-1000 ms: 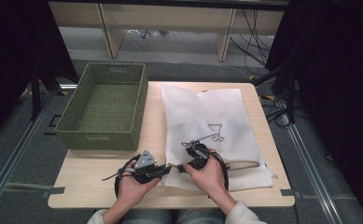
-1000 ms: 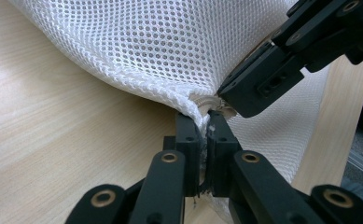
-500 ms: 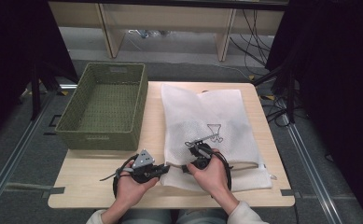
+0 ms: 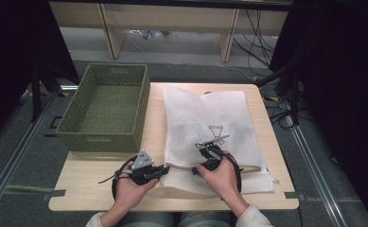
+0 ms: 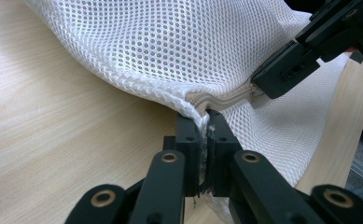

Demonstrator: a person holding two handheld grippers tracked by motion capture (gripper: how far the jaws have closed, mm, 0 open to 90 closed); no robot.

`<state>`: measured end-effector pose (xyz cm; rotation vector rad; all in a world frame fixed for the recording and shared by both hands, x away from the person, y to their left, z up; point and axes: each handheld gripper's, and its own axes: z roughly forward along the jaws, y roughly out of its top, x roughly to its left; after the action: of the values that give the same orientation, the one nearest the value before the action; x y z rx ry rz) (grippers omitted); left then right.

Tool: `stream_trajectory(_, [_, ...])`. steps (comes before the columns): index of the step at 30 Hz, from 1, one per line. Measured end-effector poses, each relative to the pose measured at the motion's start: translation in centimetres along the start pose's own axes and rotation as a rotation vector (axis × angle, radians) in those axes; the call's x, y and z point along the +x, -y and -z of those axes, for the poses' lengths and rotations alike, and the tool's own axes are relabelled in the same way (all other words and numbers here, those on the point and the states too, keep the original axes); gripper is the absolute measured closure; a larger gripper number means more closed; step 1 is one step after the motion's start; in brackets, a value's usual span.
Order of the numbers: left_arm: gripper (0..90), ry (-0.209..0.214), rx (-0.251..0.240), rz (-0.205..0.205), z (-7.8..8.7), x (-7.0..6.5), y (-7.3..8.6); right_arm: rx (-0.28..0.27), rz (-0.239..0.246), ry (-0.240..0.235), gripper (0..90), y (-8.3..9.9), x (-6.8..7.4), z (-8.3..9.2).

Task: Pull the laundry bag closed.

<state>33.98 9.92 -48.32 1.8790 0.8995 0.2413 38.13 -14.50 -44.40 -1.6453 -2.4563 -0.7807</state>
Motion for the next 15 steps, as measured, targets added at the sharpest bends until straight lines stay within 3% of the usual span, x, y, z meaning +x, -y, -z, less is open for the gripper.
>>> stream_trajectory(2, [84.9, -0.004, 0.007, -0.007, 0.0, 0.0, 0.0, -0.013, 0.011, -0.004, 87.3, 0.1, -0.6, 0.1])
stream_trajectory(3, [84.9, -0.003, 0.000, -0.004, 0.0, 0.0, 0.0, 0.001, -0.018, 0.015, 87.3, 0.1, -0.4, 0.3])
stream_trajectory(4, [84.9, -0.003, 0.001, -0.002, 0.0, 0.0, 0.0, -0.009, -0.001, 0.004, 87.2, 0.1, -0.8, 0.3])
stream_trajectory(5, [84.9, -0.004, 0.001, 0.000, 0.0, 0.0, 0.0, -0.008, -0.026, 0.003, 87.3, 0.2, -0.8, 0.4])
stream_trajectory(6, [84.9, -0.005, 0.008, -0.007, 0.1, 0.1, 0.0, -0.014, 0.001, 0.002, 87.3, 0.2, -1.1, 0.4])
stream_trajectory(7, [84.9, -0.002, 0.013, -0.008, 0.1, 0.1, 0.0, -0.008, -0.018, 0.007, 87.3, 0.3, -1.1, 0.5])
stream_trajectory(9, [84.9, -0.009, 0.012, -0.017, 0.0, 0.1, 0.1, -0.013, 0.002, 0.002, 87.3, 0.3, -1.4, 0.5])
stream_trajectory(12, [84.9, -0.004, 0.005, 0.010, -0.1, 0.0, 0.1, -0.004, -0.037, -0.001, 87.3, 0.3, -1.1, 0.5])
stream_trajectory(14, [84.9, -0.007, 0.006, 0.011, 0.0, 0.0, 0.2, -0.001, -0.038, 0.002, 87.3, 0.3, -1.1, 0.5])
stream_trajectory(15, [84.9, -0.009, 0.006, 0.008, 0.0, 0.0, 0.2, -0.004, -0.016, 0.007, 87.3, 0.3, -1.3, 0.5])
